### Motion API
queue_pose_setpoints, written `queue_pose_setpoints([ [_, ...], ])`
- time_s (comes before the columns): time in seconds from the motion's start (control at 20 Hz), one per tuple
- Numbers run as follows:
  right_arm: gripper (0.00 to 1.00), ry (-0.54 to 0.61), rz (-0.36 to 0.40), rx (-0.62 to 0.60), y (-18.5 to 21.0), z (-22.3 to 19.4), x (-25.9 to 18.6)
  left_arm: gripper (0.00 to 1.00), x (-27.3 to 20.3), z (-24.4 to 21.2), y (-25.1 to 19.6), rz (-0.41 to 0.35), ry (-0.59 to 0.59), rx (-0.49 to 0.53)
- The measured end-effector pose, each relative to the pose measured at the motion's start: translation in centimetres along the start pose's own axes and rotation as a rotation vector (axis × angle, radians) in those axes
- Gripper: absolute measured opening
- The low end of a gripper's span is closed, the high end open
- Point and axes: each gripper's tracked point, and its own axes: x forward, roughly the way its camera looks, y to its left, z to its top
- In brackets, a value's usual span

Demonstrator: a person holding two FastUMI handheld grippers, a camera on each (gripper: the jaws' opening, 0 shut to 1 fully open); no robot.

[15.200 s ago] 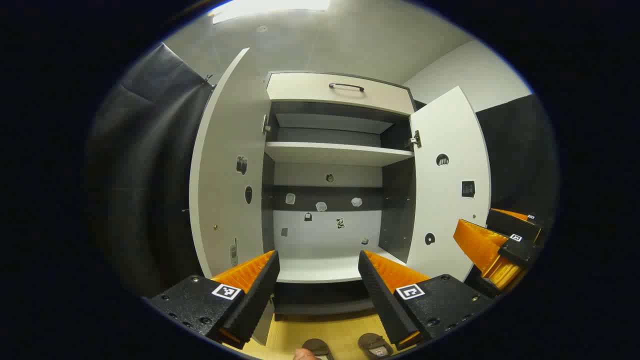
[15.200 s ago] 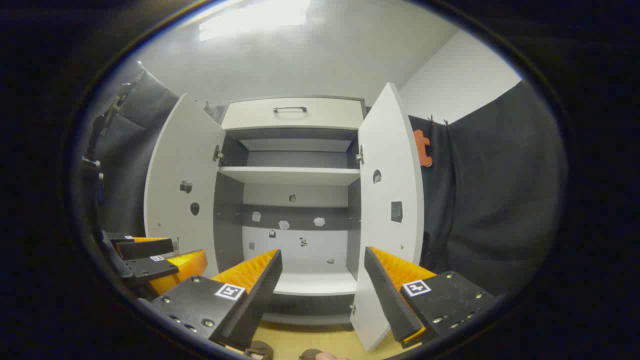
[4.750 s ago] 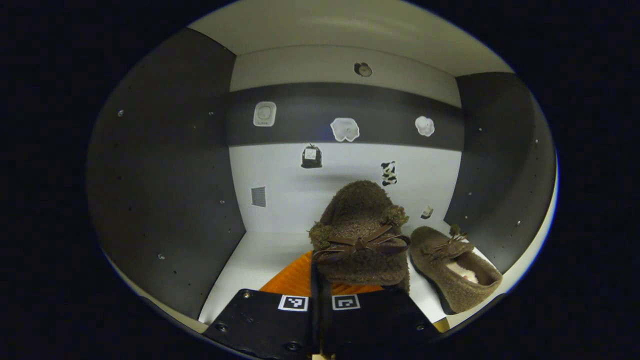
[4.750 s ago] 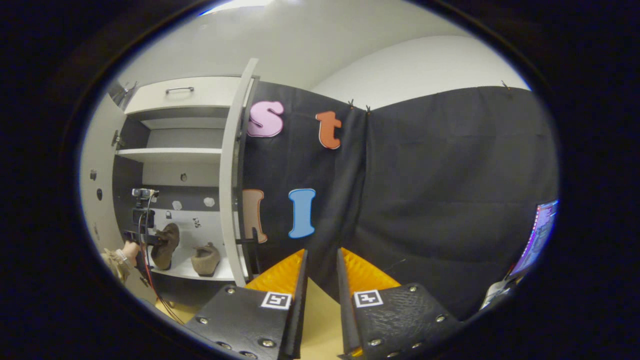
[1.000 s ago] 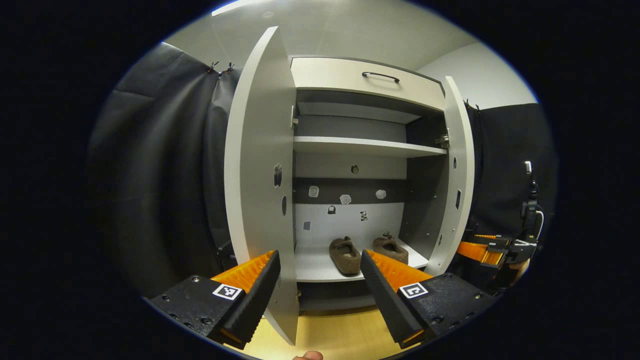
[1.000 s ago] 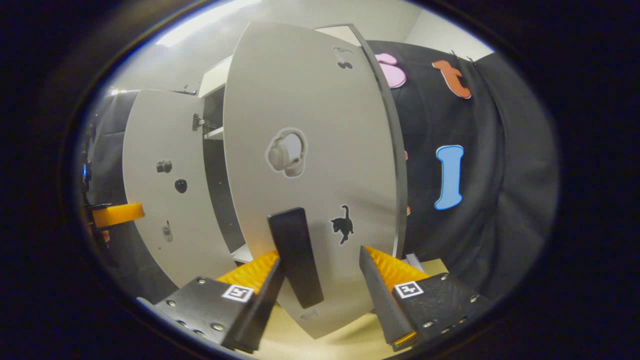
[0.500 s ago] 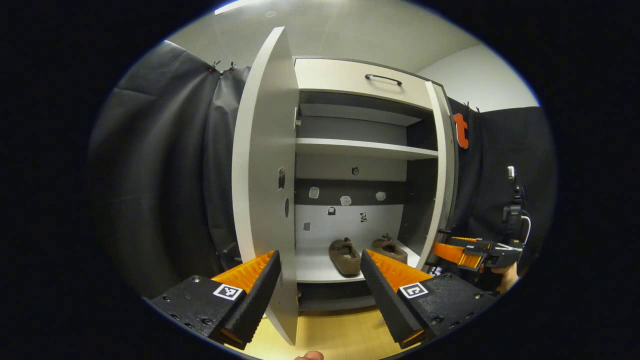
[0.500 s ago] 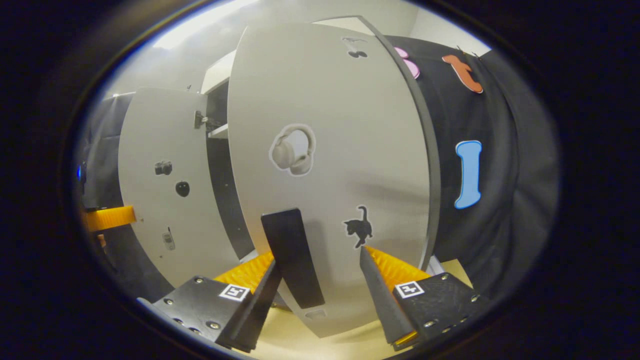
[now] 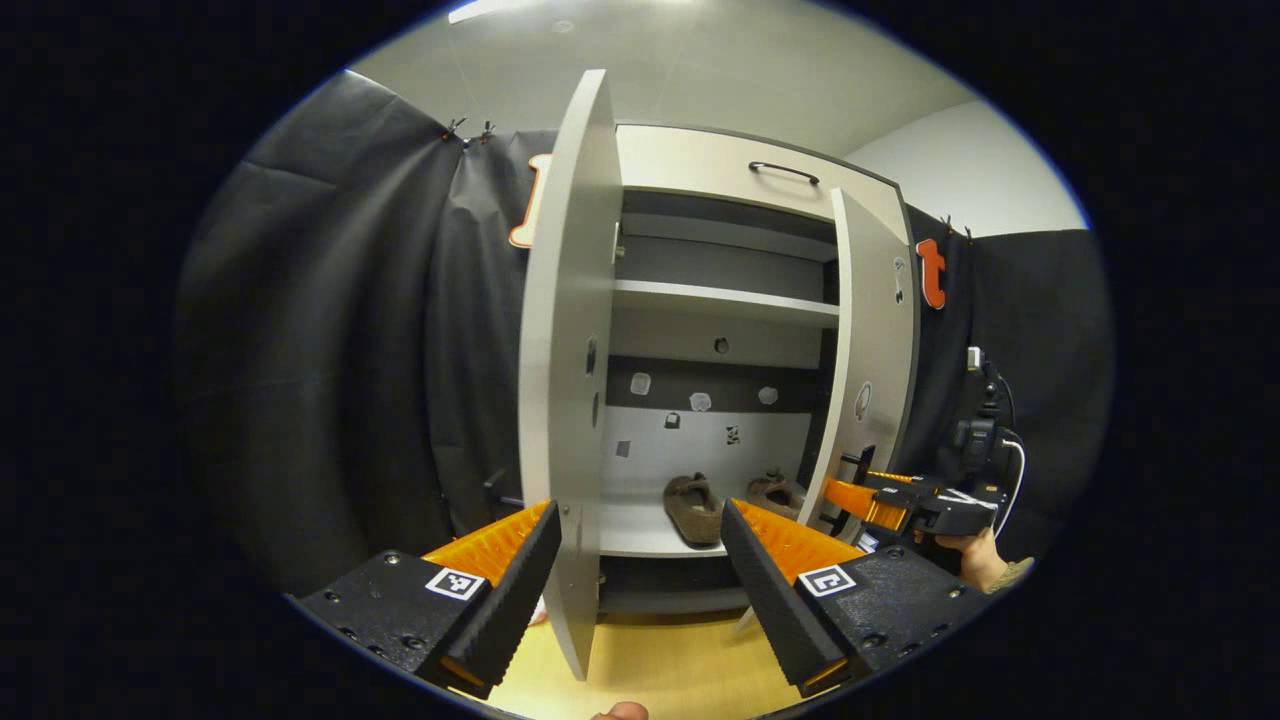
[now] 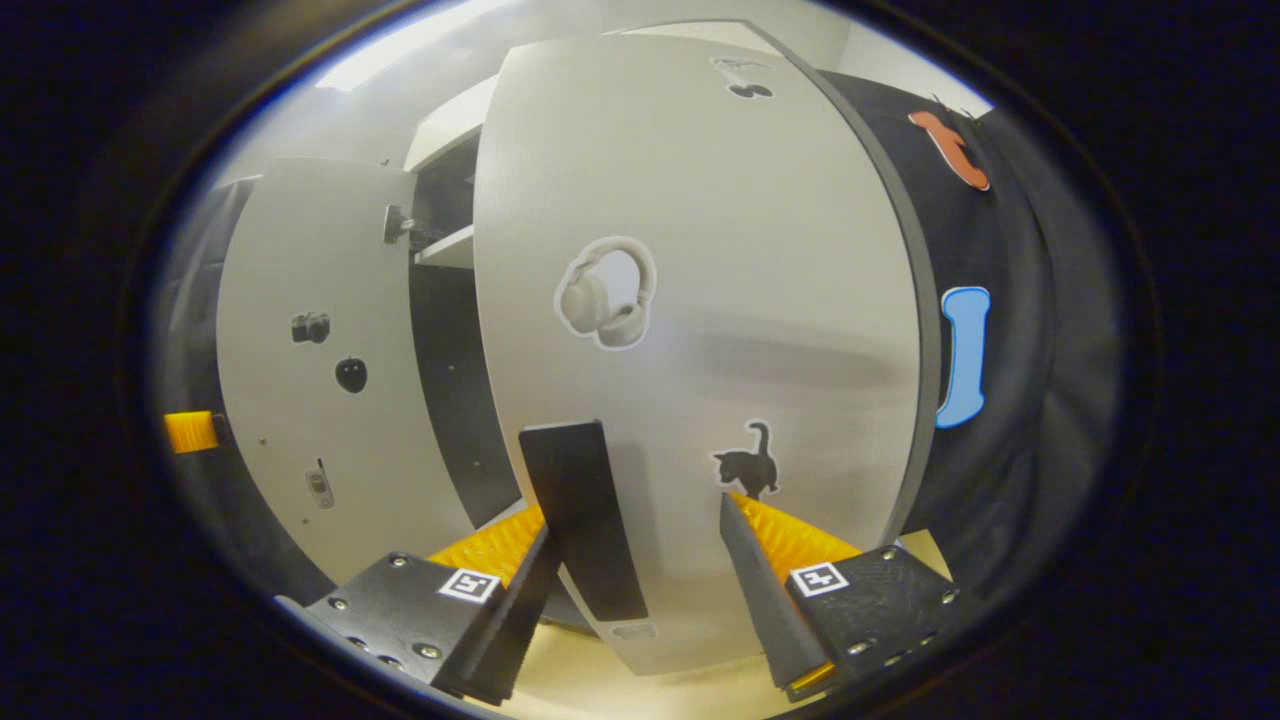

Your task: Grab one shoe with the right hand and put it into the shoe cabinet, grab the other shoe with the left hand and put it into the shoe cabinet; then close the right door with the right hand and the left door with the left hand.

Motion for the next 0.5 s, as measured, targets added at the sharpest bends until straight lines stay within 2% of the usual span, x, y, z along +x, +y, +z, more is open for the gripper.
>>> queue_pose_setpoints([
  [0.05, 0.87, -0.001, 0.001, -0.004, 0.2, 0.1, 0.5, 0.99, -0.4, 0.1, 0.3, 0.015, 0.000, 0.000],
  [0.15, 0.90, -0.004, 0.001, -0.009, 0.5, 0.3, 1.3, 0.99, -1.0, -0.1, 1.4, 0.045, 0.003, -0.004],
  [0.2, 0.87, -0.006, -0.008, -0.009, 0.5, 0.3, 1.8, 0.98, -1.5, 0.0, 1.9, 0.059, 0.002, -0.007],
  [0.25, 0.90, -0.009, -0.023, -0.013, 0.5, 0.3, 1.9, 0.99, -1.9, 0.0, 2.5, 0.076, 0.000, -0.011],
  [0.5, 0.89, -0.026, -0.091, -0.084, 0.8, 0.3, 2.6, 0.99, -3.2, 0.2, 5.9, 0.162, -0.008, -0.018],
])
